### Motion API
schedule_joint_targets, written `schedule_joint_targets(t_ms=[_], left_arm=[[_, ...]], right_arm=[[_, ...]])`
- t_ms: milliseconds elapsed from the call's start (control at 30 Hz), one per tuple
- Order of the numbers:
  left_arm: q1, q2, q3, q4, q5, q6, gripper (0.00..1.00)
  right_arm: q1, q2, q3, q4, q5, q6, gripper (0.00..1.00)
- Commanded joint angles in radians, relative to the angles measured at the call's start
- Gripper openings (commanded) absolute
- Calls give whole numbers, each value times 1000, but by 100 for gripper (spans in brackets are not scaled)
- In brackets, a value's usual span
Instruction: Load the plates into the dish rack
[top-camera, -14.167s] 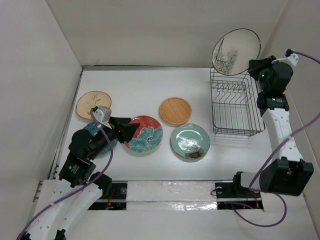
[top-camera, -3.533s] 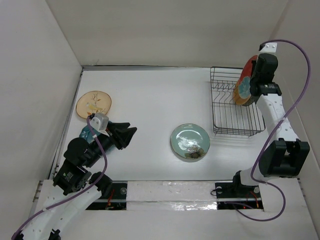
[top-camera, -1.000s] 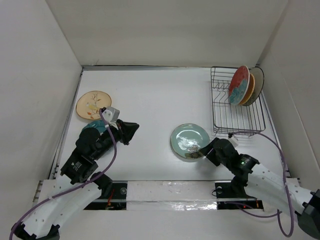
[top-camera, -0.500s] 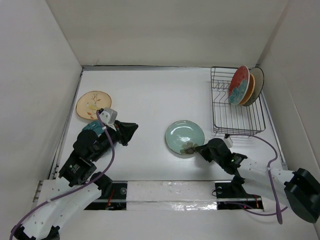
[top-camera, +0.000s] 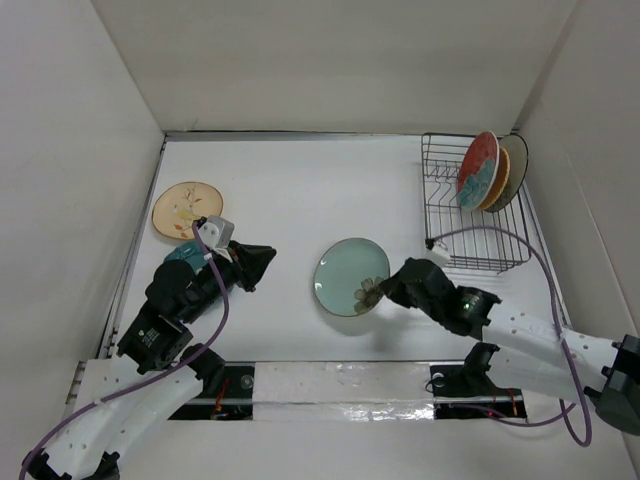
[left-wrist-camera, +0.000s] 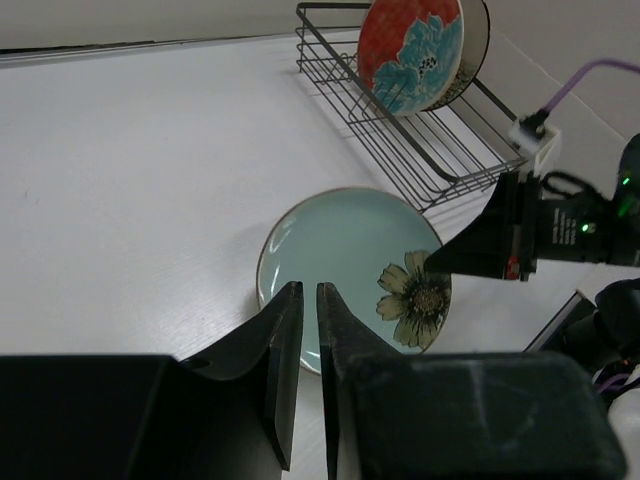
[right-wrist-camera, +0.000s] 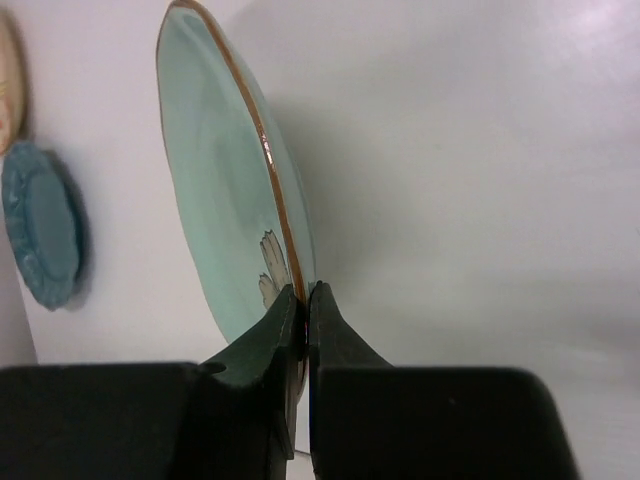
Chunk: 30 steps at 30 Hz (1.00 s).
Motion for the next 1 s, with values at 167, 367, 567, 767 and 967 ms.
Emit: schedule_joint_targets(t_ms=[167, 367, 567, 767, 967], left_arm=[[4, -17, 19, 30, -23, 7, 10], [4, -16, 17, 30, -12, 5, 11], [4, -7, 16, 33, -8, 7, 11], [4, 3, 17, 34, -2, 7, 11], [4, 10, 16, 36, 0, 7, 11]], right_arm=[[-67, 95, 564, 133, 178, -562, 0], [-262, 185, 770, 100, 422, -875, 0], [-469, 282, 958, 127, 455, -1076, 0], [-575, 428, 1143, 90, 441, -1221, 0], [-612, 589, 1247, -35, 477, -1298, 0]])
